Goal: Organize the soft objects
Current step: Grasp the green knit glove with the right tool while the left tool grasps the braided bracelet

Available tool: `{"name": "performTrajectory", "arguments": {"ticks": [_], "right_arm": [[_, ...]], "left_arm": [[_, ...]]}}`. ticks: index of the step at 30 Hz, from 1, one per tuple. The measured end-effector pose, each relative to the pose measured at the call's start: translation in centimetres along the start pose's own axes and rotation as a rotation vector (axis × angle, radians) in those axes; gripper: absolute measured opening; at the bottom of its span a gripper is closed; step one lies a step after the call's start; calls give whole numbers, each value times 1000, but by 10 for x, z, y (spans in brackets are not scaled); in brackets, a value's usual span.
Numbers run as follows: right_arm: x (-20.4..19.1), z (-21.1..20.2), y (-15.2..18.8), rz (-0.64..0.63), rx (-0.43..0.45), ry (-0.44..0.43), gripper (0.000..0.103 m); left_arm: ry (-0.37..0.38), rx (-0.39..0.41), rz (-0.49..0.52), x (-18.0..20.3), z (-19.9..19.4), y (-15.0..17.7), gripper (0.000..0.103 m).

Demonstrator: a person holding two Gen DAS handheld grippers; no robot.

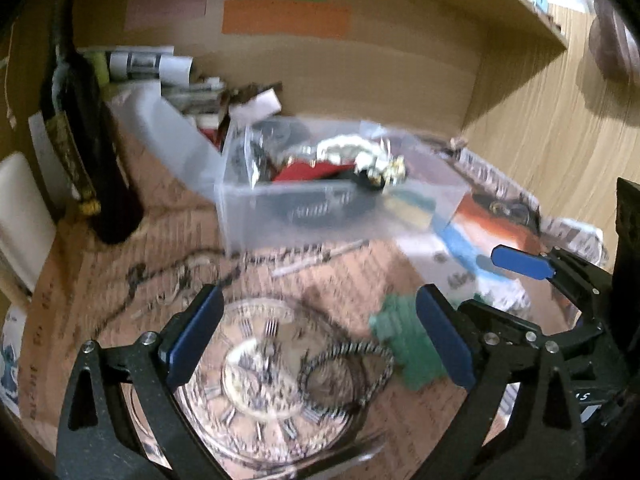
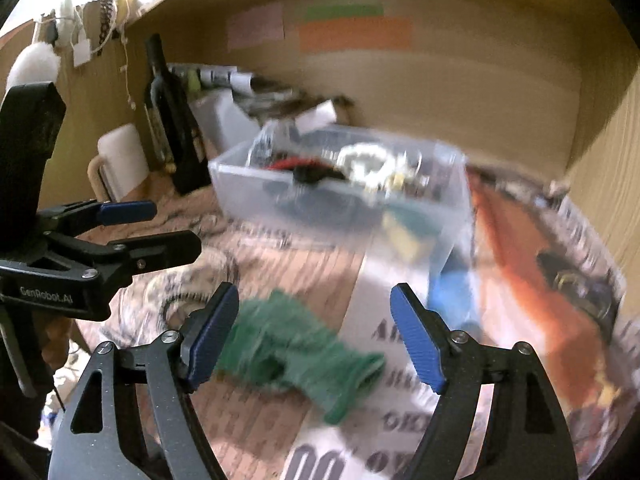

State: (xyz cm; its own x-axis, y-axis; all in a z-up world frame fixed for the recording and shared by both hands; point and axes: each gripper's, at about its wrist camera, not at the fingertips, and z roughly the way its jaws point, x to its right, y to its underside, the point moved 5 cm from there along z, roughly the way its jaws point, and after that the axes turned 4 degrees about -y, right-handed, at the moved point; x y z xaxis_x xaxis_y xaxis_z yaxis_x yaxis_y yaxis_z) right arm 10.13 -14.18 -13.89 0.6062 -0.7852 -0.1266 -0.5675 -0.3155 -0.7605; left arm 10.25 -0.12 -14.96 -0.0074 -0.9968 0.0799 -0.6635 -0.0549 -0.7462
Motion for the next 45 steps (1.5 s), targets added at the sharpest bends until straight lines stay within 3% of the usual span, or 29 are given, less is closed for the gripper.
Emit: {"name": "performTrajectory", "arguments": {"ticks": [6, 11, 17, 20, 22, 28, 32, 37, 45], "right_arm": [[-3, 22, 26, 27, -98, -30, 76], [-4, 22, 29, -3, -95, -9, 71], [4, 16, 34, -16, -82, 13, 46], [12, 12, 35, -6, -77, 35, 28], [16, 12, 35, 4, -76, 50, 17], [19, 9, 32, 26, -56, 46, 14], [19, 5, 28, 34, -33, 41, 14], [23, -4, 18, 56, 10, 39, 14], [32, -20, -6, 56, 89, 58, 14]], "left_arm": [[24, -79, -13, -2, 12, 25, 98], [33, -112, 11, 7, 19, 40, 98], [19, -136, 15, 10, 31, 49, 98], [14, -125, 18, 10, 31, 50, 97], [11, -109, 19, 10, 30, 51, 90], [20, -98, 22, 9, 28, 49, 57], [32, -99, 12, 7, 27, 46, 44], [31, -80, -4, 6, 22, 39, 38], [27, 5, 1, 5, 4, 11, 38]]}}
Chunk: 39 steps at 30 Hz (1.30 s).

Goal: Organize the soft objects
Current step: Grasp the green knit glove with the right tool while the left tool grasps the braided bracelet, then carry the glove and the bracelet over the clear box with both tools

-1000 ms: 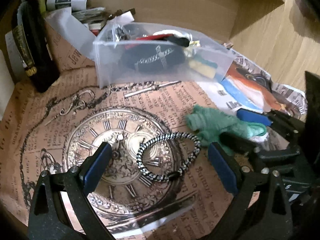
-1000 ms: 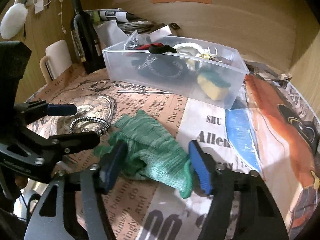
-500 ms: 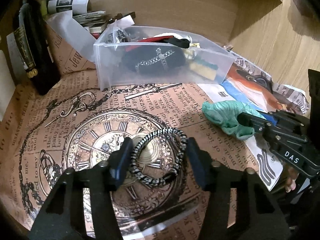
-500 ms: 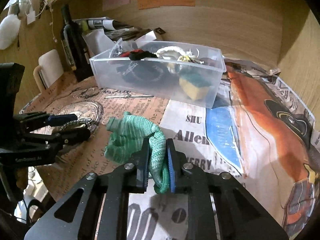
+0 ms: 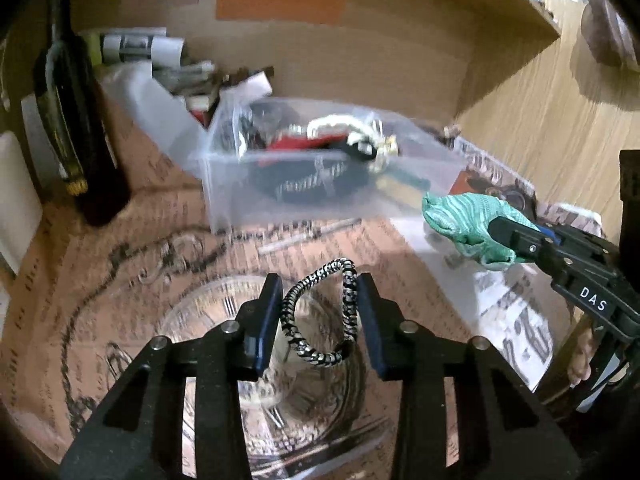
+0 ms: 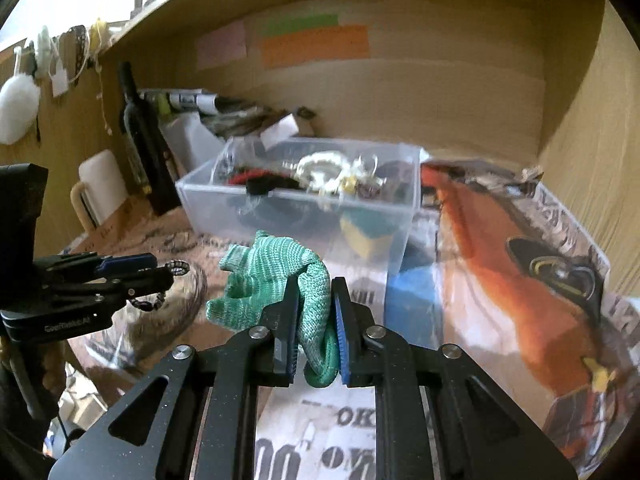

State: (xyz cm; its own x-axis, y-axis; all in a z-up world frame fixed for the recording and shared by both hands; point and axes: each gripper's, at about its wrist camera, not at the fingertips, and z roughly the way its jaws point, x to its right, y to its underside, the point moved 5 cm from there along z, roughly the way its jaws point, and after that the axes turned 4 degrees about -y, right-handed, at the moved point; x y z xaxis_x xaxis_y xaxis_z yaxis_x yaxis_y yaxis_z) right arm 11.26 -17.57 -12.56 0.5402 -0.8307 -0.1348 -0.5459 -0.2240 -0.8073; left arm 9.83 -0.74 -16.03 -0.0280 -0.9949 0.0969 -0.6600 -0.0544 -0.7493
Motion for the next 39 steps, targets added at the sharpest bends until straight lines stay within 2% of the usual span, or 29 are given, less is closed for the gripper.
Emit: {"name": "performTrajectory", "arguments": {"ticks": [9, 19, 25, 30, 37, 39], "right_arm": [[9, -10, -40, -16, 122, 26, 14], [17, 2, -80, -53, 188, 67, 14], [24, 30, -89, -63, 151, 91, 14], [28, 58, -88, -72, 92, 100, 14], [32, 85, -78, -84, 6, 106, 14], [33, 91, -75, -84, -17, 104, 14]], "left_arm": [[-20, 119, 4, -1, -13, -53, 38], [-27, 159, 13, 2, 7, -101, 38], [-25, 145, 16, 4, 30, -119, 38], [-14, 97, 11, 2, 60, -127, 38], [-11, 17, 22, 3, 102, -121, 38], [0, 17, 22, 3, 110, -120, 38]]}}
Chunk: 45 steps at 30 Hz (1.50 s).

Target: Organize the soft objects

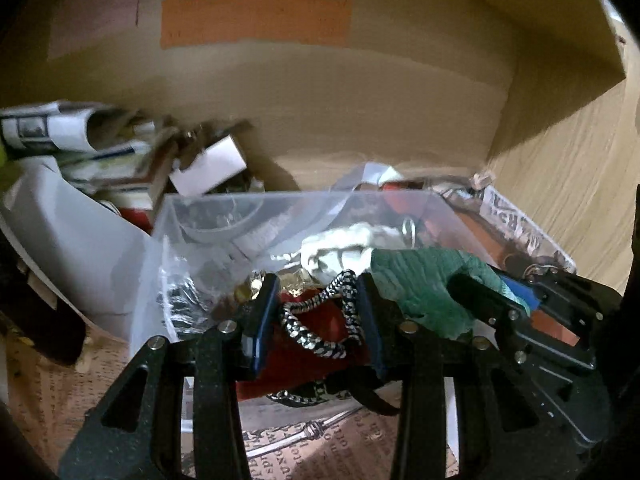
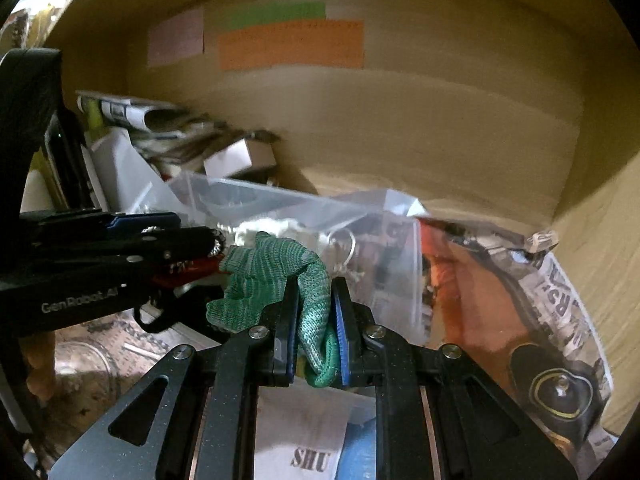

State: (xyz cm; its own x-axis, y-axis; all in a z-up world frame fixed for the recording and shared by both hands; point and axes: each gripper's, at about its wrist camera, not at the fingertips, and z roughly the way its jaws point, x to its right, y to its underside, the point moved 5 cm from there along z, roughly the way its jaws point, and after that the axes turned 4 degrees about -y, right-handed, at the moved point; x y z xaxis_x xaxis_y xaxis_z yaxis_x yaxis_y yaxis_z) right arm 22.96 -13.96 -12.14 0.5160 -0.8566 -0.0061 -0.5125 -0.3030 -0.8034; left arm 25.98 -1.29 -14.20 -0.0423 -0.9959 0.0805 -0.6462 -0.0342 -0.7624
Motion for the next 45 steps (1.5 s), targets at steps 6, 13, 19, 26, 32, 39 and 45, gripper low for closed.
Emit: {"name": "performTrajectory", "arguments": {"ticks": [6, 13, 19, 26, 32, 39, 45], "right_arm": [[-1, 9, 5, 3, -42, -11, 16], [1, 5, 5, 31, -44, -20, 46], [1, -16, -2, 32, 16, -13, 67], [1, -54, -15, 48, 109, -31, 67], [-6, -95, -28, 40, 218, -37, 79], [-17, -131, -37, 27, 312, -46, 86], [-24, -149, -38, 23, 360, -53, 97]], "left_arm": [[5, -15, 0, 0, 5, 5, 50], [-13, -14, -3, -2, 7, 7, 63], [-7, 60, -15, -7, -19, 3, 72], [-7, 188, -8, -6, -65, -3, 72], [-12, 292, 9, -2, -109, -6, 76], [-38, 392, 18, 1, -154, 1, 93], [-65, 430, 34, 7, -178, 8, 101]]}}
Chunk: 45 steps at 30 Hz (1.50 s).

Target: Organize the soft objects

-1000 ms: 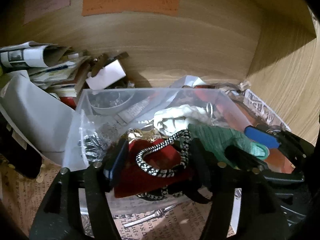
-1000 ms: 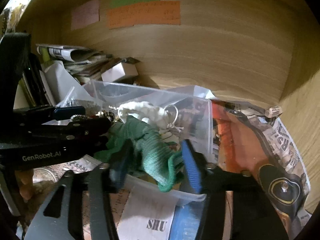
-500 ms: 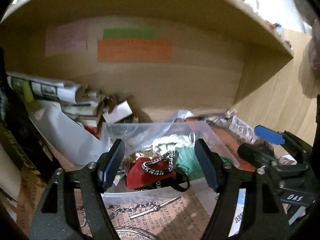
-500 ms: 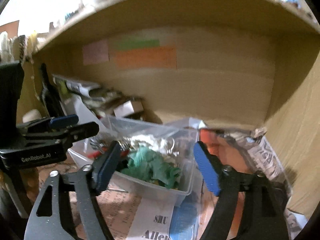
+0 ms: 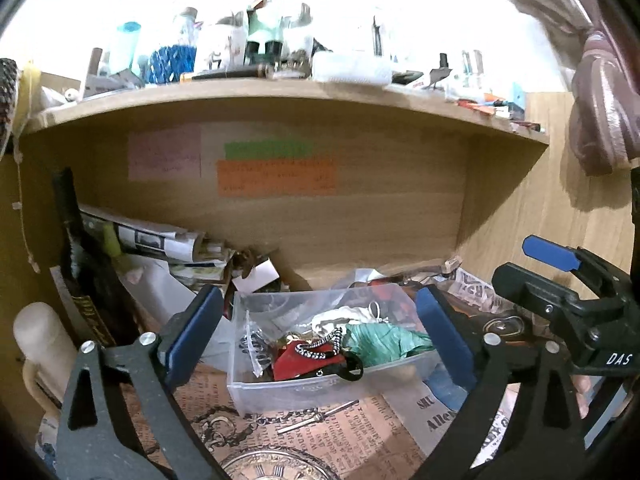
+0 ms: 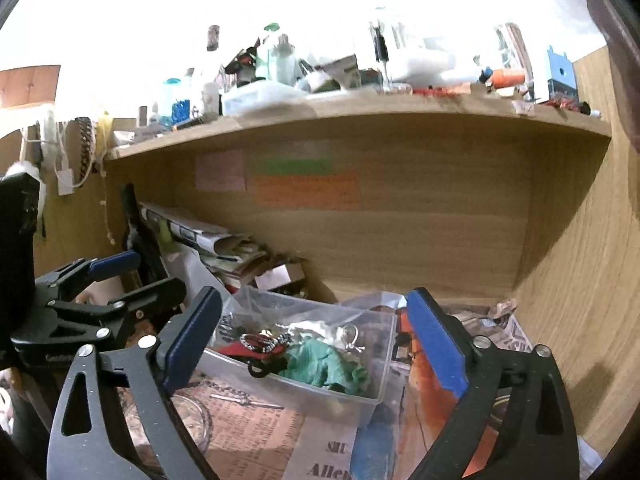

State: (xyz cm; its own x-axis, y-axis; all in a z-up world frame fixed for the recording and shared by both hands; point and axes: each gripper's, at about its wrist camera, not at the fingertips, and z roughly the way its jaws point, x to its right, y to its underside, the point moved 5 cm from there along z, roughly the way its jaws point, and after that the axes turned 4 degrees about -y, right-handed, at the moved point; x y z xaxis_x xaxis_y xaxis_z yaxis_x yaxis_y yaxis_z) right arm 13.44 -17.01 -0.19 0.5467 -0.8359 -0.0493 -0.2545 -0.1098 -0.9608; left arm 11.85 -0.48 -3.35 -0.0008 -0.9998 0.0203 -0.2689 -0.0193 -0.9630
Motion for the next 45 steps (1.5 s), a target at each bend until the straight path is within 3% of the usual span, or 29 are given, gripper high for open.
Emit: {"name": "performTrajectory", "arguments": {"ticks": [14, 45], "right_arm": [[-15, -24, -5, -19, 63, -6, 103], [-14, -25, -3, -7, 61, -5, 103]], "left_arm": [[-15, 14, -10, 1, -17, 3, 103], [-18, 26, -8, 3, -27, 5, 103]]}}
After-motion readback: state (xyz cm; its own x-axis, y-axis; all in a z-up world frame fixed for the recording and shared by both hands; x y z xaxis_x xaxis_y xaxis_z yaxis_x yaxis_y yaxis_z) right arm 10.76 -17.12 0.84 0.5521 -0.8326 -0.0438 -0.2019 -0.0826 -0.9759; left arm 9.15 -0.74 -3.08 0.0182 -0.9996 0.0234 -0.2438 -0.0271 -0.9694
